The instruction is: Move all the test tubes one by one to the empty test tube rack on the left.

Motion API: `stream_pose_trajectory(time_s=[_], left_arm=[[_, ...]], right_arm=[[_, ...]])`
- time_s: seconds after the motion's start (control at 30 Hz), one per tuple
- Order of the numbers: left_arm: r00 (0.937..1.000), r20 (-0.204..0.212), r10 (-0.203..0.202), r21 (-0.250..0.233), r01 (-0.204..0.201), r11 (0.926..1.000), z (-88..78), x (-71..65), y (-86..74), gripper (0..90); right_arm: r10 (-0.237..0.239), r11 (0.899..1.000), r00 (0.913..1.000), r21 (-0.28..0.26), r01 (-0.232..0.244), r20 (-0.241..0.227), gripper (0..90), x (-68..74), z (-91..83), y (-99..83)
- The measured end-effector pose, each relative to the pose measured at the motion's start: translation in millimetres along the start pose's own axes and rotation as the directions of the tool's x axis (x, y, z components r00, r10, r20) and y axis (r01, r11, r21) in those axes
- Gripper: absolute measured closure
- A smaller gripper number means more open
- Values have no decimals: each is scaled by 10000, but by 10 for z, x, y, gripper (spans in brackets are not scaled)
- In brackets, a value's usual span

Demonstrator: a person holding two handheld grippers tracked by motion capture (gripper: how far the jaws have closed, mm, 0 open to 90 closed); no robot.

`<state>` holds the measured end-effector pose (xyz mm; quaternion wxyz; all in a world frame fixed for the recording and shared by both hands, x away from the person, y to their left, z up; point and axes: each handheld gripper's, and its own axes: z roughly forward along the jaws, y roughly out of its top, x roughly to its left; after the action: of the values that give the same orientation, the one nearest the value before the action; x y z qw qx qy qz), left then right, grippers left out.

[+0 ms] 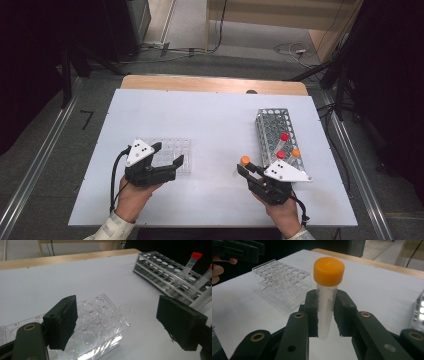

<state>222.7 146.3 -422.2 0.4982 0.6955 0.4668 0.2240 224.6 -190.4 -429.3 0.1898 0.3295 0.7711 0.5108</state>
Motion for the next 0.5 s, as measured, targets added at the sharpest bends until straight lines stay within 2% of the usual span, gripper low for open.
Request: stream_pose_trajectory(time_s=[0.33,0.5], left_arm=[[9999,147,43,7,-43,10000,-9,-26,7,179],[9995,273,157,-58,-155,9999,-29,-83,25,179]], right_arm=[[-325,9993,9982,183,335,-507,714,189,267,53],[-472,9981,9955,369,503,-818,714,296,405,54]])
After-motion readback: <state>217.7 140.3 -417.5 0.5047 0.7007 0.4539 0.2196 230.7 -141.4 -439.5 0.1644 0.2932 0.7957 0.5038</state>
